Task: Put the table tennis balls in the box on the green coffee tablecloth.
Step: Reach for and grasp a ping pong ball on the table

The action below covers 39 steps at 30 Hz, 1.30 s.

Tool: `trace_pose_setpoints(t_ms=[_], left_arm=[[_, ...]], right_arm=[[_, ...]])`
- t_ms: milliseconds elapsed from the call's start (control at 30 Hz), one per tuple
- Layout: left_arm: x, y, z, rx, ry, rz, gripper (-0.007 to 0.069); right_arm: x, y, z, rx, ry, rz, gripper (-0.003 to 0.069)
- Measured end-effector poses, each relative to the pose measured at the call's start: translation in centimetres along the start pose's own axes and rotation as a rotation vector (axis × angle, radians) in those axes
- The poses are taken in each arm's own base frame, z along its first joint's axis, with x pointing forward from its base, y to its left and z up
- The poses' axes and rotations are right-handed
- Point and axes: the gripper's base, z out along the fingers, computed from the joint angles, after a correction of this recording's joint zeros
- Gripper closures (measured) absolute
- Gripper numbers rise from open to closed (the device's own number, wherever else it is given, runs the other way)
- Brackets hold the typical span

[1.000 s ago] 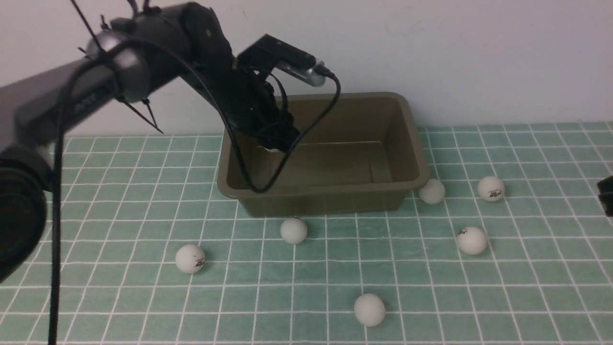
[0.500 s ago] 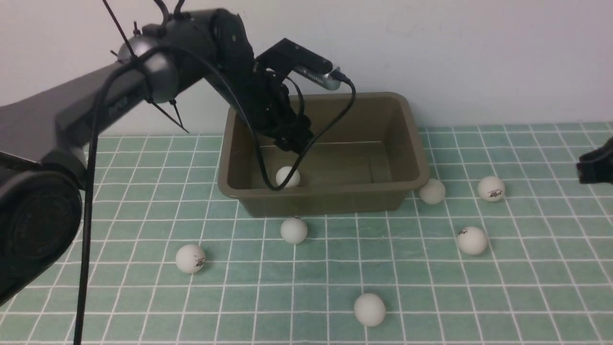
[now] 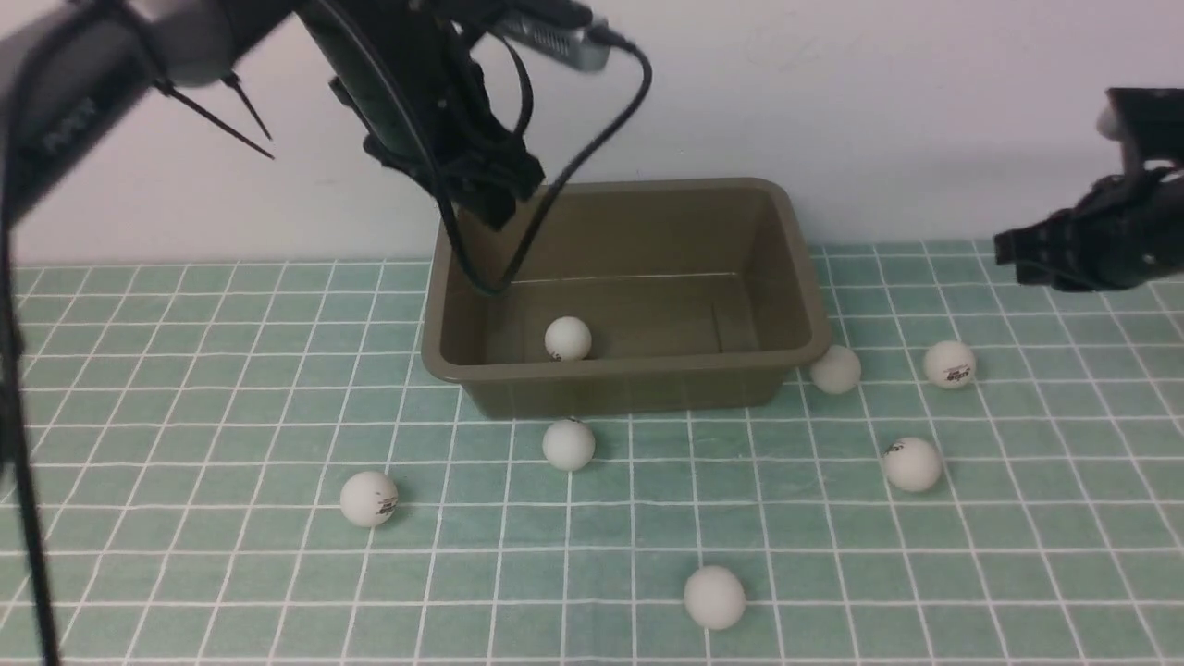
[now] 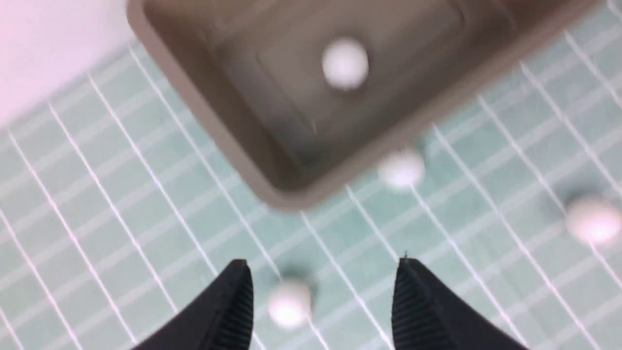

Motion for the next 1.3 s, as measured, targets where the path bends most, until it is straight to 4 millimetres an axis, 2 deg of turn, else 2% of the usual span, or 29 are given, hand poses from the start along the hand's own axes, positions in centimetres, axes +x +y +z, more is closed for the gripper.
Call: trace_pose_setpoints(t_ms=[100,200,367,433,533,767,900,1067,1200,1300], left_arm=[[2.5,-0.6,-0.5,0.01,0.045,-0.003,0.0272],[5.0,-1.1,-0.7,0.02,0.094,-0.006,0.0272],[9.0,-1.9,0.4,0.043,0.2,-0.014,0.0272],[10.4,-2.2,1.1,0.053,0.246,-0.017,0.0272],[12.2,-2.4,2.5,0.059,0.287,-0.022,0.0272],[13.5,-2.6,3.8,0.063,0.311,-0.026,0.027],[13.2,-2.5,4.0,0.057,0.275,-0.003,0.0251],[12.8,-2.3,4.1,0.038,0.227,0.032,0.0193],[13.0,-1.7,4.5,0.005,0.217,0.044,0.0152],[14.3,-0.7,5.7,-0.02,0.207,0.003,0.0142]], right_arm=[[0.4,0.1,0.1,-0.01,0.042,-0.001,0.0475],[0.8,-0.1,0.6,-0.005,0.075,-0.015,0.0307],[1.2,-0.3,1.6,0.004,0.097,-0.026,0.015],[1.3,-0.4,2.2,0.012,0.094,-0.03,0.0116],[1.5,-0.6,3.0,0.015,0.099,-0.029,0.0109],[2.6,-0.9,5.3,0.011,0.153,-0.018,0.0117],[3.1,-1.0,6.1,0.01,0.172,-0.015,0.0172],[3.4,-1.1,6.7,0.009,0.183,-0.013,0.0293],[3.4,-1.1,6.7,0.01,0.183,-0.014,0.0296],[3.4,-1.0,6.6,0.007,0.192,-0.014,0.0296]])
